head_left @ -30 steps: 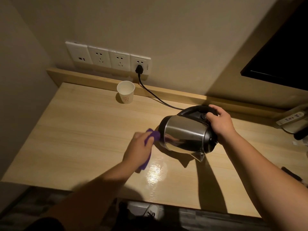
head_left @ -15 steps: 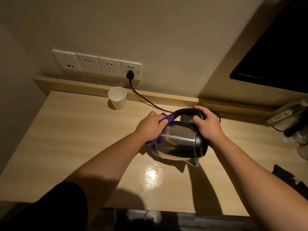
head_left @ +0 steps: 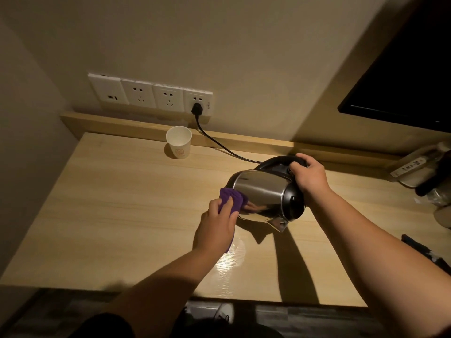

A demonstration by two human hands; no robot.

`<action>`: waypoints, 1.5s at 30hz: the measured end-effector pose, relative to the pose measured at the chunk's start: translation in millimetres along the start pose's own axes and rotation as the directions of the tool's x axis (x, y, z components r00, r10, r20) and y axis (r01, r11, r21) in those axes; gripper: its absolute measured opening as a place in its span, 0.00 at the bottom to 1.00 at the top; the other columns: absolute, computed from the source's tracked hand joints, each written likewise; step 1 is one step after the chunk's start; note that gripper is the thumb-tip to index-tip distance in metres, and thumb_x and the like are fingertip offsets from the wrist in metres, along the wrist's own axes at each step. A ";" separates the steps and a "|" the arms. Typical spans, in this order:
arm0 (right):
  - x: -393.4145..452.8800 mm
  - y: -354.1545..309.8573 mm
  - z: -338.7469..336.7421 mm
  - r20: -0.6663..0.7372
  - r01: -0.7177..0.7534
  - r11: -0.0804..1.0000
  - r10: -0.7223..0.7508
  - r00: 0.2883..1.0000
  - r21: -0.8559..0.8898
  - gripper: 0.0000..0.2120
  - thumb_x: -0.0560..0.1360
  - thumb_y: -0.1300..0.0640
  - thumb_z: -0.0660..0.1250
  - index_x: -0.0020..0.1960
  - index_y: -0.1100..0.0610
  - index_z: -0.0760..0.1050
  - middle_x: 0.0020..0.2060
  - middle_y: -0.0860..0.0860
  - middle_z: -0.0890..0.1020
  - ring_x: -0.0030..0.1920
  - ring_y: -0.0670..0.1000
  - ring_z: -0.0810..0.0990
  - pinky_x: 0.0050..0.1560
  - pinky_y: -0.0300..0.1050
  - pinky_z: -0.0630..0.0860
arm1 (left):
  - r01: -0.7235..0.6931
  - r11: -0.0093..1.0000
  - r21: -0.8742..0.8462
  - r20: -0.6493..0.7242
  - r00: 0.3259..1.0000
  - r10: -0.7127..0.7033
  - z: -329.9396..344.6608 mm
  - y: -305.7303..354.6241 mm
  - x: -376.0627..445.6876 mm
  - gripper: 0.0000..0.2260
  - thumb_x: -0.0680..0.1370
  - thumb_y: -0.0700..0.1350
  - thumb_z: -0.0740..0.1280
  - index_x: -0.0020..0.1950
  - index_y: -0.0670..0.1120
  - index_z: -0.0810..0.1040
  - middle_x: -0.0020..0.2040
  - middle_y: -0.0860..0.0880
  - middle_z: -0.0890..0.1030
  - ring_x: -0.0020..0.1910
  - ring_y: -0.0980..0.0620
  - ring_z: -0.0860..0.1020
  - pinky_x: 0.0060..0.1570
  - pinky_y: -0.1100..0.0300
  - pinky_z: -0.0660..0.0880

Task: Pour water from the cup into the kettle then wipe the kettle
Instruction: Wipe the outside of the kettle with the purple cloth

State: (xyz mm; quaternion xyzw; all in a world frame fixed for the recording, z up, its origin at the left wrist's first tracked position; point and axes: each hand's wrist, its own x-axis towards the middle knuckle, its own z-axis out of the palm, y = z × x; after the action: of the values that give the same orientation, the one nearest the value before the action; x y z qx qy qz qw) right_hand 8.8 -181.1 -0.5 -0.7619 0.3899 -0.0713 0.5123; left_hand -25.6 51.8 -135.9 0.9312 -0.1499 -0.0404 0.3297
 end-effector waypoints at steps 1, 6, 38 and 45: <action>-1.5 -0.3 1.7 -0.018 -0.015 1.000 0.015 1.000 0.006 0.22 0.77 0.58 0.66 0.70 0.51 0.72 0.57 0.54 0.78 0.54 0.57 0.78 0.57 0.56 0.79 | -0.004 1.000 0.018 0.007 1.000 0.004 -1.1 0.2 -0.1 0.20 0.80 0.55 0.59 0.70 0.56 0.57 0.65 0.51 0.65 0.53 0.51 0.75 0.47 0.54 0.79; -9.3 -3.4 12.3 -0.153 -0.102 0.988 0.120 0.981 0.120 0.22 0.76 0.58 0.66 0.70 0.52 0.71 0.56 0.53 0.78 0.47 0.53 0.78 0.42 0.44 0.74 | 0.031 0.995 0.091 0.118 0.992 -0.042 -4.8 -1.2 -2.9 0.16 0.81 0.55 0.56 0.68 0.54 0.60 0.63 0.49 0.67 0.51 0.51 0.75 0.48 0.54 0.78; -70.7 12.2 -3.3 -0.033 -0.530 0.809 0.555 0.831 0.253 0.12 0.79 0.52 0.60 0.50 0.60 0.77 0.39 0.60 0.84 0.41 0.60 0.83 0.46 0.56 0.80 | 0.169 0.955 -0.244 0.419 0.907 -0.053 -129.4 -56.9 40.2 0.16 0.81 0.52 0.58 0.63 0.45 0.75 0.54 0.43 0.79 0.49 0.44 0.79 0.53 0.48 0.76; -68.4 18.7 -39.1 0.152 0.088 0.847 -0.009 0.988 -0.524 0.37 0.74 0.36 0.67 0.74 0.56 0.64 0.71 0.59 0.67 0.69 0.61 0.68 0.64 0.58 0.68 | 0.211 0.930 -0.303 0.437 0.897 -0.061 -121.1 -40.5 47.2 0.15 0.81 0.53 0.58 0.63 0.48 0.75 0.52 0.47 0.81 0.48 0.46 0.79 0.49 0.51 0.75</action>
State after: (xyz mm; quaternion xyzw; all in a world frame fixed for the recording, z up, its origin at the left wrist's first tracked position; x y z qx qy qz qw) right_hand -67.8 -167.0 21.9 -0.8860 0.3374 0.0808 0.3076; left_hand 50.6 140.2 -65.8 0.8372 -0.1415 -0.2884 0.4427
